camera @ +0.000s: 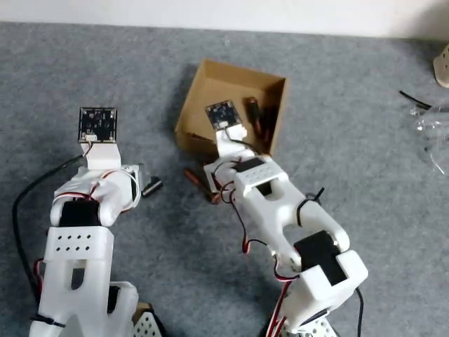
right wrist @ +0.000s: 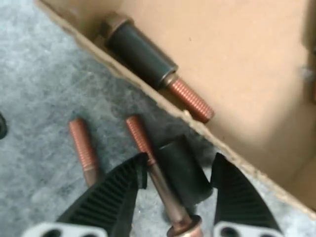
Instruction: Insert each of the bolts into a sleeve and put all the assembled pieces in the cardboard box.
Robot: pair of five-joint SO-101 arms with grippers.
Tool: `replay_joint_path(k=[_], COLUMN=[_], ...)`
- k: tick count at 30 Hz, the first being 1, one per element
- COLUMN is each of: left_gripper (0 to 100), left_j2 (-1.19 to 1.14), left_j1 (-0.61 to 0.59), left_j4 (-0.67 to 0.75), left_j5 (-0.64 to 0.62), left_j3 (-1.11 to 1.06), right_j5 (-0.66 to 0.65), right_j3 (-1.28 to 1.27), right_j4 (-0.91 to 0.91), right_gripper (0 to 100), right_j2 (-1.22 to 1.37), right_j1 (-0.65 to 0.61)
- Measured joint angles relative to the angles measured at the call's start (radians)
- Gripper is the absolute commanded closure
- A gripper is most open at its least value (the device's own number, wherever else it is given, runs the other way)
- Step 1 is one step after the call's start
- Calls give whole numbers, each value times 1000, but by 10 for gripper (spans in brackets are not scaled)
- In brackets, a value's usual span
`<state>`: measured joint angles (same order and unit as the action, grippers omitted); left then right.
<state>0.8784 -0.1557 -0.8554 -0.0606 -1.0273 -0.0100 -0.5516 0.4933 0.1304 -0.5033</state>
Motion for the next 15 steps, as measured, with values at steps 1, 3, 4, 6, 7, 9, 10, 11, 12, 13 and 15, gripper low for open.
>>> replay_joint_path(k=[1,3,4,6,7,9,10,11,12,13,15], left_gripper=[817,817,817,817,817,817,817,817,817,817,817], left_j2=[0,0,0,0,0,0,0,0,0,0,0], left_j1=[0,0,0,0,0,0,0,0,0,0,0], left_j4=[0,0,0,0,0,0,0,0,0,0,0], left_j5=[0,0,0,0,0,0,0,0,0,0,0], left_j3=[0,0,0,0,0,0,0,0,0,0,0], right_j5=[0,0,0,0,0,0,0,0,0,0,0], right_j3=[2,3,3,3,3,3,3,3,3,3,6], right_j4=[5,11,11,12,12,12,12,12,12,12,38], right_gripper=[810,811,811,811,811,811,811,811,811,811,811], right_j2=[0,0,0,0,0,0,0,0,0,0,0], right_j1=[0,0,0,0,0,0,0,0,0,0,0])
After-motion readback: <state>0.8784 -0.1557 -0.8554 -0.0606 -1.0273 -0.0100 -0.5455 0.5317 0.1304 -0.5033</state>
